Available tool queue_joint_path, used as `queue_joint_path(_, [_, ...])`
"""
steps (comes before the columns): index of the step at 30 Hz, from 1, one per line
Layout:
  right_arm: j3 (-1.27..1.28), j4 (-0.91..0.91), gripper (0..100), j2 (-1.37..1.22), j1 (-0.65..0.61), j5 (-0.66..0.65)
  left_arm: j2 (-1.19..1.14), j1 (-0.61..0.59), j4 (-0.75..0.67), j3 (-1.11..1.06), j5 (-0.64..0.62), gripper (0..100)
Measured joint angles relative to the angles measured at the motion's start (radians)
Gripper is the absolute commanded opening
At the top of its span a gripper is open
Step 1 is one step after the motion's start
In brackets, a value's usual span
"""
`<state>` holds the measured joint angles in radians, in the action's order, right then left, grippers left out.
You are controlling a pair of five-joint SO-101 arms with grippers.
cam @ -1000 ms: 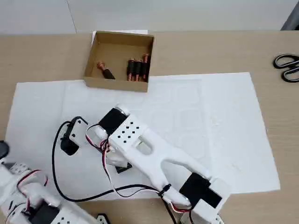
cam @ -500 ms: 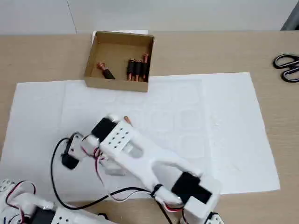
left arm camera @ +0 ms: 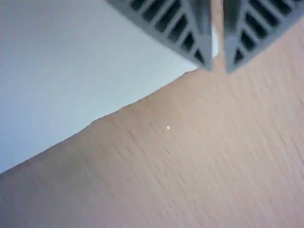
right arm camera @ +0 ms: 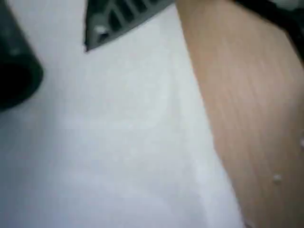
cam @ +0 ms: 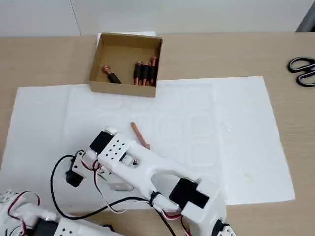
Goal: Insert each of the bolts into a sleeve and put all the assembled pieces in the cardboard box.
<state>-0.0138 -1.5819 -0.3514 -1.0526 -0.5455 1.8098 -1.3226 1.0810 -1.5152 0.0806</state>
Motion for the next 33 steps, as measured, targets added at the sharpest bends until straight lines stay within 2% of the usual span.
queue_joint_path(7, [-0.003, 0.034, 23.6, -0.051, -0.002, 0.006, 0.000, 0.000, 0.000, 0.000, 0.000, 1])
queue_joint_path(13, [-0.012, 0.084, 0.0, -0.052, 0.008, 0.055, 0.000, 0.000, 0.000, 0.000, 0.000, 1])
queue_joint_path(24, [-0.018, 0.092, 0.5, -0.057, 0.043, 0.058, 0.000, 0.000, 0.000, 0.017, 0.000, 1])
queue_joint_path(33, [-0.192, -0.064, 0.4, -0.009, 0.150, 0.058, 0.000, 0.000, 0.000, 0.140, 0.000, 1])
